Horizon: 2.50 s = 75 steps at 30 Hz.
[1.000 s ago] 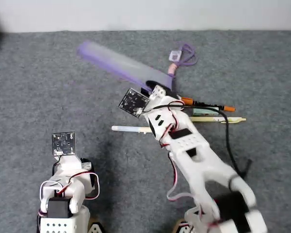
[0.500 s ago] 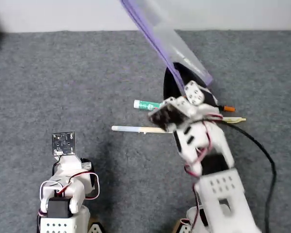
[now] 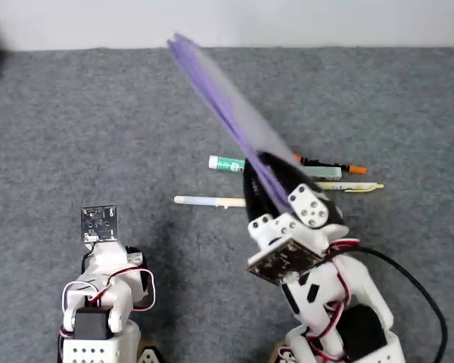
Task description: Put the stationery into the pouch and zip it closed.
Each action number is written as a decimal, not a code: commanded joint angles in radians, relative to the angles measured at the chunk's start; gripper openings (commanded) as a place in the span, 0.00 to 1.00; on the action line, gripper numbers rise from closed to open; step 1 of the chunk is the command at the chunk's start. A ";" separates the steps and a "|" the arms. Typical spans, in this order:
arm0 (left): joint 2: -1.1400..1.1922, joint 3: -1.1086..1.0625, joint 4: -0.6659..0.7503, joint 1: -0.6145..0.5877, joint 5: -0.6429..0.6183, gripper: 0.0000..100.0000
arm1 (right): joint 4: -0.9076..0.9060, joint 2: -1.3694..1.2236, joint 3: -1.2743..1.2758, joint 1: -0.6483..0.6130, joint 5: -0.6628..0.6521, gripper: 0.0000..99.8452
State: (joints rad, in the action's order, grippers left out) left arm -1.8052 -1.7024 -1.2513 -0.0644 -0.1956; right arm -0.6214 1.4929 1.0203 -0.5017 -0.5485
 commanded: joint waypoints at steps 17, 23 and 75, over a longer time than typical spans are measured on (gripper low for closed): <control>-0.015 0.021 -0.003 -0.006 -0.012 0.01 | -0.145 -0.120 0.187 0.036 0.413 0.01; -0.015 0.021 -0.003 -0.006 -0.012 0.01 | -0.054 -0.283 0.249 0.104 0.327 0.01; -0.015 0.021 -0.003 -0.006 -0.012 0.01 | -0.573 -0.579 0.115 0.114 -0.354 0.10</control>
State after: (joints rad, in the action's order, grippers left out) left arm -1.8052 -1.7024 -1.2513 -0.0644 -0.1956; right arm -1.3380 0.9175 1.0940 -0.3790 -0.8094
